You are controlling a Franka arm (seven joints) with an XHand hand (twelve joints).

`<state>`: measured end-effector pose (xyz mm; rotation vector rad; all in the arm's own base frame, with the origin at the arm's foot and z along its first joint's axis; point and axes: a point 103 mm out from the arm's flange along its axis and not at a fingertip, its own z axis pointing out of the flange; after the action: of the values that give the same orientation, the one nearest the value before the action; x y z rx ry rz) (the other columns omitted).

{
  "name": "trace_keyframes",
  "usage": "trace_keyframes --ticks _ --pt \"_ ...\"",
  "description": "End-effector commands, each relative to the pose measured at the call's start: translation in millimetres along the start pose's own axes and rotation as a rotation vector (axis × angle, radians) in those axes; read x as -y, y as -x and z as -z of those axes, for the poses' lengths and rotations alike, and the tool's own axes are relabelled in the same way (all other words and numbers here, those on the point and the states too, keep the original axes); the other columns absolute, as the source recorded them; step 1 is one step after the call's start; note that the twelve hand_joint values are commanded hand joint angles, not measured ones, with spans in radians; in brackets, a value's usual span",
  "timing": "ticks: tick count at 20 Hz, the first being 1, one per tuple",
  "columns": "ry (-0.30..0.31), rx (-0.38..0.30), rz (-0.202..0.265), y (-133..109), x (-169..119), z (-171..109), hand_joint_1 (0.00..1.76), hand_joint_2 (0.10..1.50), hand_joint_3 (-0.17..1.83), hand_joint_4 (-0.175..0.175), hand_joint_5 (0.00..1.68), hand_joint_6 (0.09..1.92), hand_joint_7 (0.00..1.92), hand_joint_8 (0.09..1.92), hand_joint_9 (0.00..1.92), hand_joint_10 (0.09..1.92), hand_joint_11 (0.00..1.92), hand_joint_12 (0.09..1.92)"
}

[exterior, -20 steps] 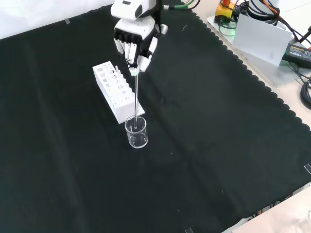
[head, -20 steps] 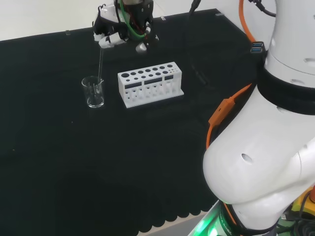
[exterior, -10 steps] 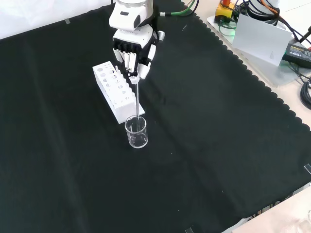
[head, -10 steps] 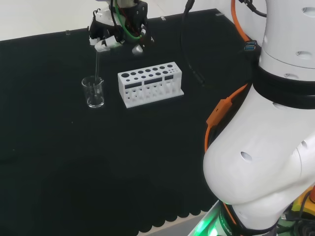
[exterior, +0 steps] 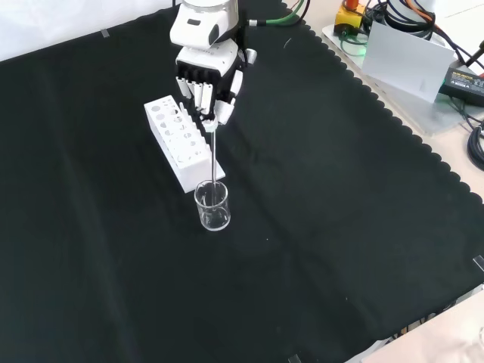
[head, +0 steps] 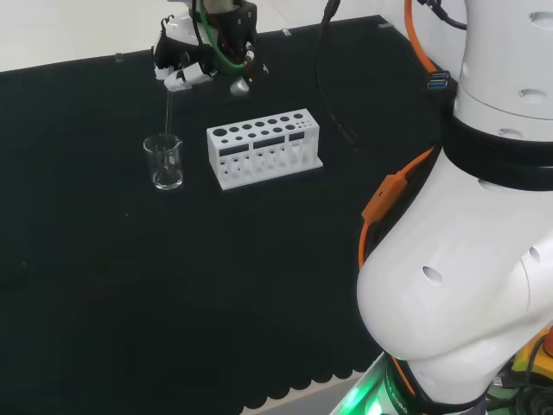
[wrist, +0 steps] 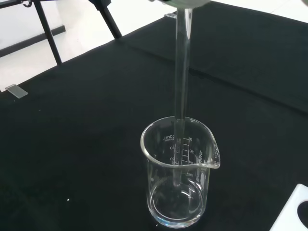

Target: Stir in the beaker to the left of the white test tube rack with the glass rod.

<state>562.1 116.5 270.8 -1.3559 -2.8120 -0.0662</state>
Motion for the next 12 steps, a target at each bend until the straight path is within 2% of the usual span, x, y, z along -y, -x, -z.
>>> trace_keyframes --ticks 1,8,12 --pt "-0.023 0.000 0.017 -2.4 -11.6 -5.2 1.31 1.07 -0.17 -0.175 1.26 0.55 1.30 0.57 1.87 0.48 1.71 0.73" --pt "-0.035 -0.014 0.029 -3.8 -18.1 -12.4 1.31 1.07 -0.17 -0.175 1.26 0.55 1.30 0.57 1.87 0.47 1.71 0.73" --pt "-0.036 -0.012 0.021 3.7 -18.5 -11.4 1.31 1.07 -0.17 -0.175 1.26 0.55 1.30 0.56 1.87 0.47 1.71 0.73"
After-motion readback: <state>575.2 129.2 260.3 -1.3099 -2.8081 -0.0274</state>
